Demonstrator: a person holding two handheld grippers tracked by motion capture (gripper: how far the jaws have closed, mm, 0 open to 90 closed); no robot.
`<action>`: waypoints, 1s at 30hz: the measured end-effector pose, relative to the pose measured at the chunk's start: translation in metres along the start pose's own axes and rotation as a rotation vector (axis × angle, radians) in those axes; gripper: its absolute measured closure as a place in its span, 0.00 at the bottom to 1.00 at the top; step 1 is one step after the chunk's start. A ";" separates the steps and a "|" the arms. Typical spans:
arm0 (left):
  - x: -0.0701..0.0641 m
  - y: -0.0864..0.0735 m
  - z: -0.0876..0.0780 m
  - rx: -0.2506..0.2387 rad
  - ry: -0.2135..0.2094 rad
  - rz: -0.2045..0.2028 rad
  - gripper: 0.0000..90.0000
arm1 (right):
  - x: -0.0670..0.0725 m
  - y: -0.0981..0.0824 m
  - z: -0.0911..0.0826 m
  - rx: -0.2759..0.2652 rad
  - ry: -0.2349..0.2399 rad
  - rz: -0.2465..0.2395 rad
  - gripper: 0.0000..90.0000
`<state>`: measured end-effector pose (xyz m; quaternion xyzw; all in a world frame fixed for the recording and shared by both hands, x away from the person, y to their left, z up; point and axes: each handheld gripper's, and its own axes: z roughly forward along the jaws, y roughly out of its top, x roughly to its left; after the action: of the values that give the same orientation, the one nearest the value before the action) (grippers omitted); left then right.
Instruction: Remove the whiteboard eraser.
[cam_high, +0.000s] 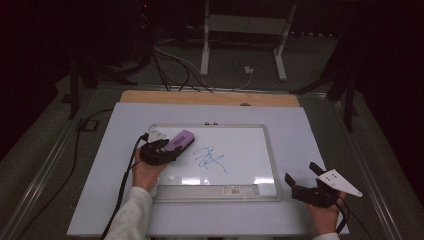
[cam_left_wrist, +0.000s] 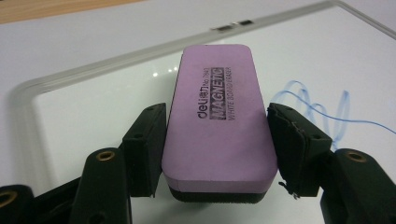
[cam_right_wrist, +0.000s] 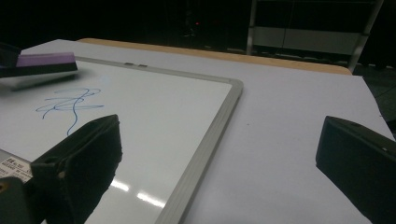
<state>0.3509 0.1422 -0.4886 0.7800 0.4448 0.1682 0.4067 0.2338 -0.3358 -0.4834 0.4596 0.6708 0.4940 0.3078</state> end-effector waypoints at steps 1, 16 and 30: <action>-0.004 0.000 0.002 0.002 -0.009 0.006 0.46 | 0.000 0.000 0.000 0.000 0.000 0.000 0.01; -0.039 -0.009 0.013 0.035 -0.090 0.075 0.46 | 0.000 0.000 -0.001 -0.002 0.001 0.002 0.01; -0.047 0.003 0.021 0.038 -0.071 0.055 0.27 | 0.000 0.000 0.000 0.003 0.002 0.000 0.01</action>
<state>0.3396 0.0920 -0.4939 0.8051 0.4116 0.1430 0.4024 0.2338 -0.3355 -0.4836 0.4597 0.6717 0.4935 0.3066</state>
